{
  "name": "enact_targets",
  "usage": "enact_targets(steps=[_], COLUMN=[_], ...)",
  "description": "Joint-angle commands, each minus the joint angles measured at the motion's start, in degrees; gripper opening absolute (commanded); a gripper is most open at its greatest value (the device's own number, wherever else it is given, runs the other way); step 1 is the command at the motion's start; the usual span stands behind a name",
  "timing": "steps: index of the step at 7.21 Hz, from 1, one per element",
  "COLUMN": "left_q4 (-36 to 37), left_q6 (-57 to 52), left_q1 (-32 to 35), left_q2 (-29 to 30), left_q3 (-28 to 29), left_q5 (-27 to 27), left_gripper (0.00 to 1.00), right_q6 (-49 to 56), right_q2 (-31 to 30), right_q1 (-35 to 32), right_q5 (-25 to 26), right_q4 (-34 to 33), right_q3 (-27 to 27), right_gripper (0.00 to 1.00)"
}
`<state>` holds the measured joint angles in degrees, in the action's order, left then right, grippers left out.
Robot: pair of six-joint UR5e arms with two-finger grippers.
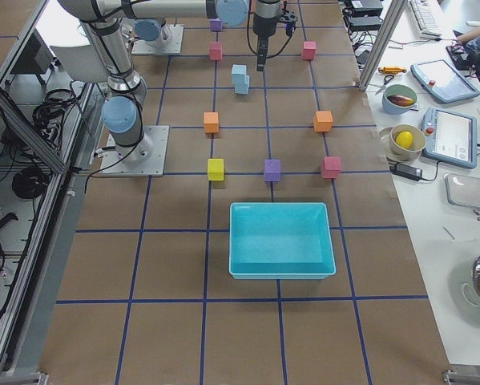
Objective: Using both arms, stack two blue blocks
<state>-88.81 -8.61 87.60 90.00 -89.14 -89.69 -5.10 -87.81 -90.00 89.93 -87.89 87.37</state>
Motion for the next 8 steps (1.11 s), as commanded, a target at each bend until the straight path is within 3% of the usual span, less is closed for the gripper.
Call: enact_targets(steps=[1, 8], left_q4=[0.4, 0.4], left_q6=[0.0, 0.0], left_q1=[-0.4, -0.6], left_q2=[0.0, -0.4], left_q3=[-0.2, -0.2], left_q5=[0.0, 0.2], left_gripper=[1.0, 1.0], right_q6=[-0.1, -0.1], right_q2=[0.0, 0.0], right_q1=[0.0, 0.0], right_q5=[0.2, 0.1], right_q4=[0.0, -0.1], right_q3=[0.0, 0.0], right_gripper=[1.0, 1.0])
